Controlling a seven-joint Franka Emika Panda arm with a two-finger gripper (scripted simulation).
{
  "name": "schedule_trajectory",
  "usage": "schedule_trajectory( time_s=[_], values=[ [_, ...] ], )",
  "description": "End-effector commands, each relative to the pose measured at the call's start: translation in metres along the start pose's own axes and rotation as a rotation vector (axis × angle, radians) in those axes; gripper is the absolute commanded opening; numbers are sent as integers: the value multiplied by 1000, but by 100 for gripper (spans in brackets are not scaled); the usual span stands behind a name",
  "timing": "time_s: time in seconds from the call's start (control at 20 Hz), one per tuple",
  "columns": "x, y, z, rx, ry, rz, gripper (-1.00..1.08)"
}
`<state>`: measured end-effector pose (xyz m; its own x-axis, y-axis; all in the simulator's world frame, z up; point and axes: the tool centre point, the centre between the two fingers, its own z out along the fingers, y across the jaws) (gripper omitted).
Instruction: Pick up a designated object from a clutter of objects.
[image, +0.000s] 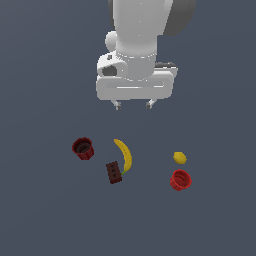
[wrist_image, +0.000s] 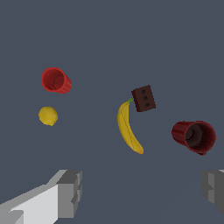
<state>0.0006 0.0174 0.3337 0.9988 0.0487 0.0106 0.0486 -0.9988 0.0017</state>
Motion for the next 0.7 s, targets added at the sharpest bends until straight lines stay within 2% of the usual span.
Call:
schedule_trajectory(
  time_s=[0.0,0.35,0.65],
  values=[
    [0,0,0,0,0,0,100],
    [7,-11,12,1,-1,20,100],
    [20,-34,36,4,-2,61,100]
  ],
)
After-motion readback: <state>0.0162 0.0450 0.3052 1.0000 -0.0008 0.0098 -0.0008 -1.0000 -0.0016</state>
